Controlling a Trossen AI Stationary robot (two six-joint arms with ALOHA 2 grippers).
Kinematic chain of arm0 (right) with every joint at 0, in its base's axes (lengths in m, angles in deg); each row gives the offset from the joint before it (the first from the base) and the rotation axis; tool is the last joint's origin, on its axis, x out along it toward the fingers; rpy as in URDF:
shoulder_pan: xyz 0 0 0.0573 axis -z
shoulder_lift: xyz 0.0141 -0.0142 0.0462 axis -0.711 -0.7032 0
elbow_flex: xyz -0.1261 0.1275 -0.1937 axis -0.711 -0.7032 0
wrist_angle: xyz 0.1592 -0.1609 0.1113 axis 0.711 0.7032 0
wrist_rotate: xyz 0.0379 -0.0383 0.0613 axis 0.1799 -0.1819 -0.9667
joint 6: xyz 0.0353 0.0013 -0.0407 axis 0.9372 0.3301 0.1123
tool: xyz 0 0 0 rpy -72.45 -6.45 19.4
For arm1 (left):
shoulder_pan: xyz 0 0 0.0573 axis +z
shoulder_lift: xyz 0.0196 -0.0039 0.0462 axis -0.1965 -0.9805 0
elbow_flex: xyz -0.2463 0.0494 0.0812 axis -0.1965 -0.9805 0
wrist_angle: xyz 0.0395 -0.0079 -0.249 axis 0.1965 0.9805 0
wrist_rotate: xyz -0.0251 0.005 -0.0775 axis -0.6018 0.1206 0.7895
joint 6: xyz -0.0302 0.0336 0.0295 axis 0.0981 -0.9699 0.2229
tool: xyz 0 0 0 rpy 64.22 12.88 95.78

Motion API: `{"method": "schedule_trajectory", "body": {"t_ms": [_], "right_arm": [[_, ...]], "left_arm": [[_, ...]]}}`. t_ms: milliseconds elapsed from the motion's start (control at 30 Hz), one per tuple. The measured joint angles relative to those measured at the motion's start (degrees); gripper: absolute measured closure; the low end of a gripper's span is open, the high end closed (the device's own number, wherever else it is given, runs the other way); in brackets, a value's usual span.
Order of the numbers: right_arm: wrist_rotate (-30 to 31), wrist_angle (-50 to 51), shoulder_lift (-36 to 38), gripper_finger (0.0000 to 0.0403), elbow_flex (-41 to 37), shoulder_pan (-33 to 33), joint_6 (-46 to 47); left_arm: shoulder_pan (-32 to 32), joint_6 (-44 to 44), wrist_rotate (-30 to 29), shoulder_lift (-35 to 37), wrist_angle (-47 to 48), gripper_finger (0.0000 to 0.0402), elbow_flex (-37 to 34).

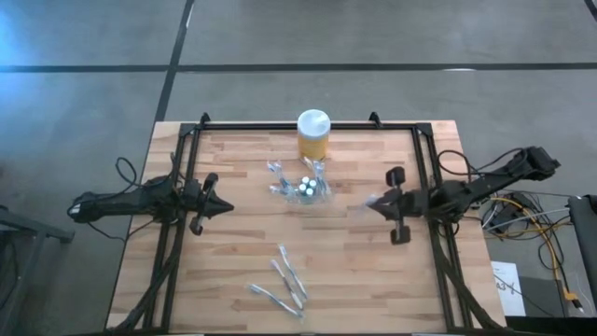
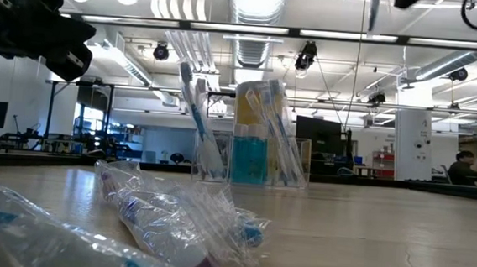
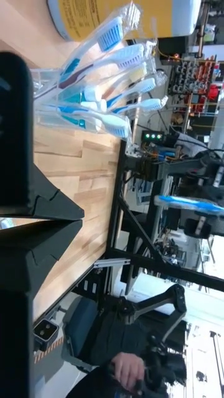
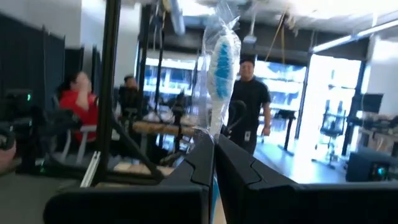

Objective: Pick & Place toothbrushing station
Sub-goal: Put the blue toothbrush into the transparent organizer

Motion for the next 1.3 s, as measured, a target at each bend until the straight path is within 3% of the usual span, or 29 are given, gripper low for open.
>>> {"method": "schedule_trajectory", "body": {"t_ms": [267,567,667,867,1000,1300], "right_arm": [[0.3,-11.0,6.8,0.0395,-12.6,0.2,1.0],[3.3,-11.9,7.4,0.0395,-14.4,0.4,4.1],[4.4,-14.9,3.6,0.0395,-11.0,0.9,6.3],[6.0,-15.2,-8.8,0.0395,-0.7,2.6,-1.4],[5.6,-20.5,-17.6,0.0395,4.3,6.1,-4.7],[3.9,-32.2,-30.6,0.0395,1.1,16.9,1.7]], "left_arm": [[0.0,0.0,-0.1,0.0,0.0,0.0388,0.0],[0.0,0.2,-1.0,0.0,0.0,0.0388,0.0],[0.0,0.1,-1.2,0.0,0.0,0.0388,0.0],[0.0,0.1,-1.2,0.0,0.0,0.0388,0.0],[0.0,0.3,-1.2,0.0,0.0,0.0388,0.0],[0.0,0.2,-1.2,0.0,0.0,0.0388,0.0]]}}
